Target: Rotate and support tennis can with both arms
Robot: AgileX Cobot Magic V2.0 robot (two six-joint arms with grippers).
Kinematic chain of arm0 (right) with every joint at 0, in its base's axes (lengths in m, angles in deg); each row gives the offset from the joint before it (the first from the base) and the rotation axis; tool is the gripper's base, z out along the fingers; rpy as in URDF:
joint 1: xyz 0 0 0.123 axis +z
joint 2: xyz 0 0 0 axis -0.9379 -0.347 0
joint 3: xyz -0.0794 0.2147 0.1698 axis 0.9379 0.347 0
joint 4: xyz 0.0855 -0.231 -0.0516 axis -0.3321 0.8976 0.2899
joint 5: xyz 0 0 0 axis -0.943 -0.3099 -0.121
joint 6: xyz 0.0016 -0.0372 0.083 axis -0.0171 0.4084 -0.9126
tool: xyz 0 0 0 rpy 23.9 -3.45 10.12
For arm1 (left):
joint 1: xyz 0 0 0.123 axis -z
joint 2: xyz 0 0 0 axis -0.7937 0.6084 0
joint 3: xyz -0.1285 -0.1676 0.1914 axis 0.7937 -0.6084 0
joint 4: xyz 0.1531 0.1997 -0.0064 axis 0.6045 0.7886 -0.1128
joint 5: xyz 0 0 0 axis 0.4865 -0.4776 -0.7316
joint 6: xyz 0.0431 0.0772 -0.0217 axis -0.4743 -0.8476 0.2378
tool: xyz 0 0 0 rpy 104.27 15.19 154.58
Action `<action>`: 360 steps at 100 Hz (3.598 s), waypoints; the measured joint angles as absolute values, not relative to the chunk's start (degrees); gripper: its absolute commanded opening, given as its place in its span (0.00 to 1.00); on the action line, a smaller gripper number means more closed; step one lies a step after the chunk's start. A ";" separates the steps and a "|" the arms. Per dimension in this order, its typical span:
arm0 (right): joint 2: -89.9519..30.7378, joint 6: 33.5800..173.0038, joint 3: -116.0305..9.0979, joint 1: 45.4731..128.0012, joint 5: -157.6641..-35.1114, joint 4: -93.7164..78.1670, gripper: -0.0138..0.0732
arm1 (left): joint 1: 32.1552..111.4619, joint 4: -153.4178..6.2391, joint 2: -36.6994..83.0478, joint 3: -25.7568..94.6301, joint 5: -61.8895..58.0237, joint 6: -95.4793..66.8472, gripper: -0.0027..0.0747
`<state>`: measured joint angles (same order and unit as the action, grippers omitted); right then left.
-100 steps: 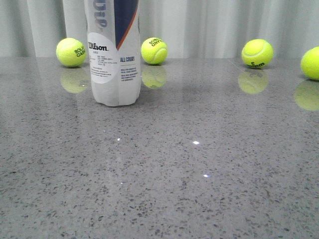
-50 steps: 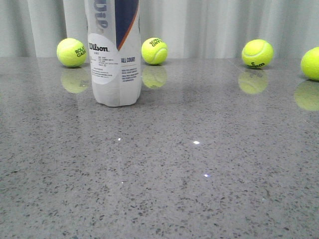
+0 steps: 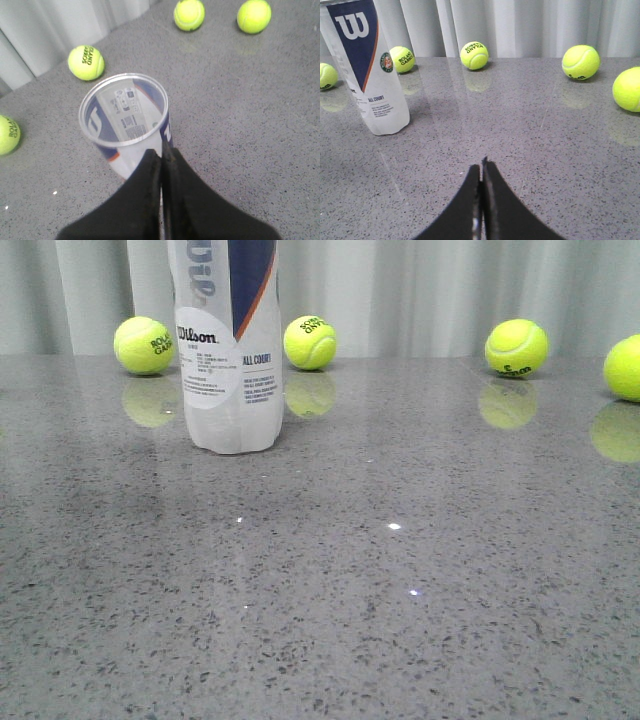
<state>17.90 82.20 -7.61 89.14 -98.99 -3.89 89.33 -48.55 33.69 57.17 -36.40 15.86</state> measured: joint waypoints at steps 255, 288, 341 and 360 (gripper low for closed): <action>17.90 82.20 -7.61 89.14 -98.87 -3.89 0.08 | 58.44 -46.86 -34.77 -23.02 2.52 25.48 0.01; 18.52 82.20 -1.31 84.77 -91.69 -3.89 0.08 | 58.41 -46.86 -34.77 -23.02 2.65 25.48 0.01; 29.39 79.26 8.40 67.92 -81.95 10.36 0.08 | 58.41 -46.86 -34.77 -23.02 2.65 25.48 0.01; 29.39 78.57 8.40 67.94 -83.28 12.50 0.08 | 58.41 -46.86 -34.77 -23.02 2.65 25.48 0.01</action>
<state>29.39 78.57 8.40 67.94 -83.28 12.50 58.41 -46.86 -34.77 -23.02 2.65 25.48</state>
